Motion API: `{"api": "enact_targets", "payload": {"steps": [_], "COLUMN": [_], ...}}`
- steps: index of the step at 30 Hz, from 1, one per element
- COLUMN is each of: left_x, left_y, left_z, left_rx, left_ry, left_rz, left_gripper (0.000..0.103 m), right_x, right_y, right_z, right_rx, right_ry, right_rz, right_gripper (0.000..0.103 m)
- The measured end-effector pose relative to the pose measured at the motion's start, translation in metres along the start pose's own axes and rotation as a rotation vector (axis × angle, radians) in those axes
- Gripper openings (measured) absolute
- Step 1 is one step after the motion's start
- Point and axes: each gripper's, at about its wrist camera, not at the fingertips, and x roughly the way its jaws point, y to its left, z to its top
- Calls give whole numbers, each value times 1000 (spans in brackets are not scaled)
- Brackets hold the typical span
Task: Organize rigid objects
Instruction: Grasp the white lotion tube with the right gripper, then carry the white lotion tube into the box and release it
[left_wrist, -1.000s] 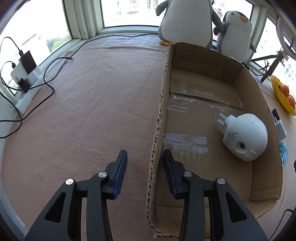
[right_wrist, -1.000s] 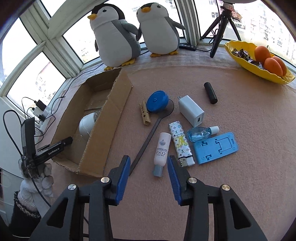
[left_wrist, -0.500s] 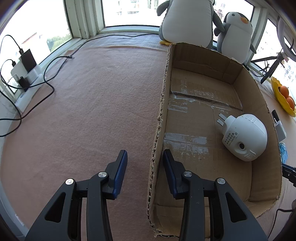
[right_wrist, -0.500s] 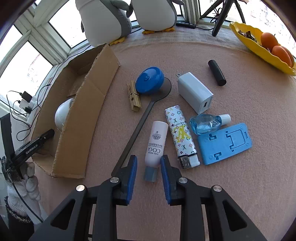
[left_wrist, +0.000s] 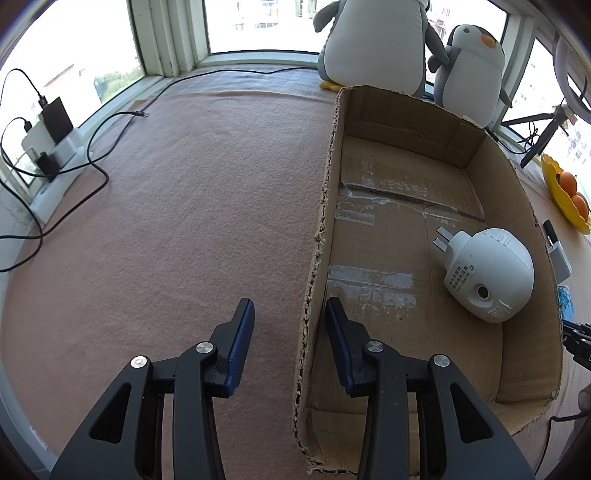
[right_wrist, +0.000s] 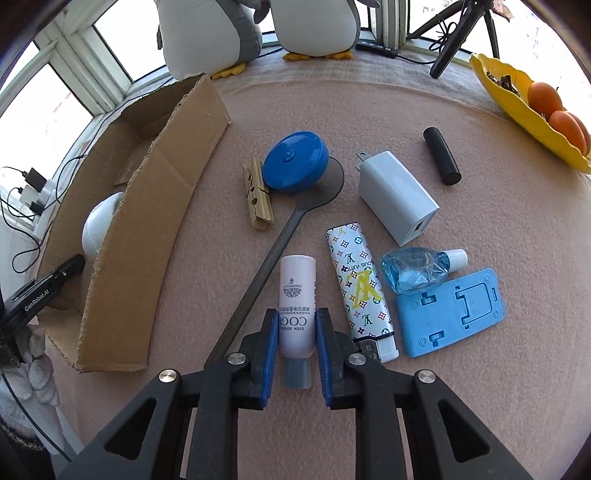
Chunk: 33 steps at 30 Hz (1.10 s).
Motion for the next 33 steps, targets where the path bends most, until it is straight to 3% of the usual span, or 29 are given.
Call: {"api": "enact_targets", "payload": {"steps": [12, 21, 33], "left_x": [0, 0, 0], "left_y": [0, 0, -1], "left_z": [0, 0, 2], "left_rx": [0, 0, -3], "left_ry": [-1, -1, -2], "left_rz": [1, 0, 2], "left_gripper": [37, 37, 37], "right_x": [-26, -69, -66], "right_y": [11, 73, 140], "right_z": [-3, 3, -2], "right_rx": [-4, -151, -306], "right_ry": [-54, -127, -122], "right_rz": [36, 135, 194], "right_gripper": [18, 18, 18]}}
